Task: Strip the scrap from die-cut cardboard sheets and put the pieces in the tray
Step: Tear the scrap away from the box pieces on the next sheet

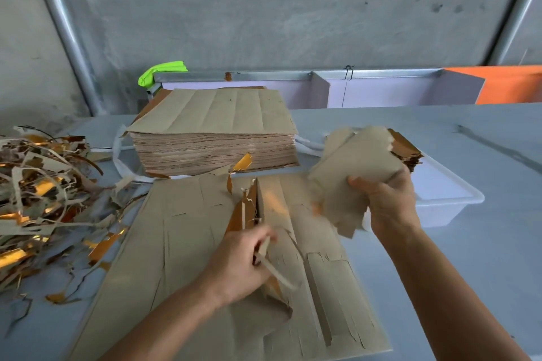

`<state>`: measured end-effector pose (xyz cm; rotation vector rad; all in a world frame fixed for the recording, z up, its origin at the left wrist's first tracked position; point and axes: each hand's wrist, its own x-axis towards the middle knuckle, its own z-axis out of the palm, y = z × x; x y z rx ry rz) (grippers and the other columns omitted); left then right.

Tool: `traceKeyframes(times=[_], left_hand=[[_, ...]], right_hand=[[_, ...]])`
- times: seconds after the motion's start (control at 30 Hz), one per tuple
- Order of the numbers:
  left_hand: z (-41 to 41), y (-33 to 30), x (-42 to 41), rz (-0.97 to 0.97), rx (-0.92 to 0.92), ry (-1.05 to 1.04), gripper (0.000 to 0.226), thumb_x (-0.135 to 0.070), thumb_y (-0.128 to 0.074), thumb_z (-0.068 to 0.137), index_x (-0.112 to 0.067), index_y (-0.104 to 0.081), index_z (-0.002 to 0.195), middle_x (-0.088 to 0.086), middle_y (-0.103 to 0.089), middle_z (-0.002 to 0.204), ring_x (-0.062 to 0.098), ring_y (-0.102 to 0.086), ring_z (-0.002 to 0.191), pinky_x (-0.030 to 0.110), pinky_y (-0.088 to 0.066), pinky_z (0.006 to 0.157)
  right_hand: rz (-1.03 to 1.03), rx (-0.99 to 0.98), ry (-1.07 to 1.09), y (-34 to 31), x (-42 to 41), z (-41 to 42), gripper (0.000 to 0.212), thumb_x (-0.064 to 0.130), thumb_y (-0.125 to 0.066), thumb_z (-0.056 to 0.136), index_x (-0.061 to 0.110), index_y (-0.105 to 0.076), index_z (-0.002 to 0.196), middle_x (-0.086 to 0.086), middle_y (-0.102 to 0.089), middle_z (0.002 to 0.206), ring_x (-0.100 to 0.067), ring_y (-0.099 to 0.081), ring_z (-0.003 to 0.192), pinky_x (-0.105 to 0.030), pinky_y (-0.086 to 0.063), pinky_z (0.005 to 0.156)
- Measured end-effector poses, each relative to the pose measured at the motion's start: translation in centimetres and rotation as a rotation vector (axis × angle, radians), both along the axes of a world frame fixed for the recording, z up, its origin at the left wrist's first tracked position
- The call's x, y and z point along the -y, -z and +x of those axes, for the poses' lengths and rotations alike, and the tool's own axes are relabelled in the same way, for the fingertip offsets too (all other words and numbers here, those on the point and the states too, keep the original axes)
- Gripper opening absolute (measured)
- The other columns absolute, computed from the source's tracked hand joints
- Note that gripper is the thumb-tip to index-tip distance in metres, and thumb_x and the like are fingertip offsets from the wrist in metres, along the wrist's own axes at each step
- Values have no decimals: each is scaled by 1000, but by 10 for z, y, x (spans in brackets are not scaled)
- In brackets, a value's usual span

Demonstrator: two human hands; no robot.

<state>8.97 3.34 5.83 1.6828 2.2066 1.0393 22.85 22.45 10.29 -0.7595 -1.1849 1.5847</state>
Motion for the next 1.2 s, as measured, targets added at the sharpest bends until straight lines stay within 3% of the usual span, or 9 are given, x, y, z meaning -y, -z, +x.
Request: traceKeyframes(times=[0.13,0.27,0.4,0.53,0.63,0.8,0.93,1.1,1.2], left_hand=[[0,-11,-5,18,250,-119,82,-9,-69,78,-37,-27,141,-28,-58,97,-3,-60,83,13,-47,80],[5,-13,-13,-15,275,-51,60,-12,-72,78,-24,-46,131,-13,-64,112,6,-61,103,26,-50,89],[3,-11,-13,-41,241,-25,48,-6,-62,84,-14,-44,128,3,-62,114,19,-59,107,39,-49,92],[6,-13,-8,55,286,-2,43,-17,-48,98,-18,-36,140,-8,-64,97,2,-60,80,13,-46,79],[10,-11,-2,197,164,77,29,-21,-45,96,-4,-62,113,-14,-60,112,2,-57,92,10,-43,81],[22,8,9,214,87,273,23,-21,-56,91,-7,-74,92,0,-50,128,8,-54,110,21,-44,94],[28,26,20,162,186,318,28,-32,-54,90,-12,-72,85,-7,-47,131,7,-48,121,18,-39,98],[33,44,26,90,70,331,29,-39,-49,91,-21,-71,87,-26,-29,139,-2,-36,129,8,-28,100],[38,47,27,90,5,371,27,-36,-49,92,-19,-68,85,-27,-26,140,-4,-36,129,9,-30,98]], right_hand=[[157,332,-270,4,23,-3,79,-17,-72,67,14,-42,133,-12,-58,115,-30,-57,104,-47,-58,76],[86,274,-445,10,47,-13,55,-15,-69,71,10,-57,119,-14,-67,107,-32,-63,102,-50,-55,82],[80,294,-499,15,57,-16,41,-4,-70,78,18,-59,111,-3,-69,101,-17,-66,92,-32,-58,67],[206,347,-252,8,43,-8,60,-4,-67,81,22,-43,128,-6,-60,114,-27,-59,105,-44,-57,77],[431,487,-141,1,24,5,86,-7,-60,85,33,-19,149,-5,-55,125,-21,-59,107,-41,-53,89],[677,1146,-379,2,6,2,39,4,-54,94,13,-55,132,-10,-59,130,-24,-59,114,-23,-44,95],[639,1091,-502,13,15,-2,26,2,-57,91,7,-68,114,-7,-66,119,-18,-60,112,-23,-43,99],[335,1060,-646,15,26,-17,37,38,-60,90,4,-73,95,-10,-69,91,-18,-62,84,-23,-43,71],[311,1125,-712,8,25,-28,46,50,-58,87,8,-70,100,-7,-64,93,-20,-58,90,-30,-43,85]])
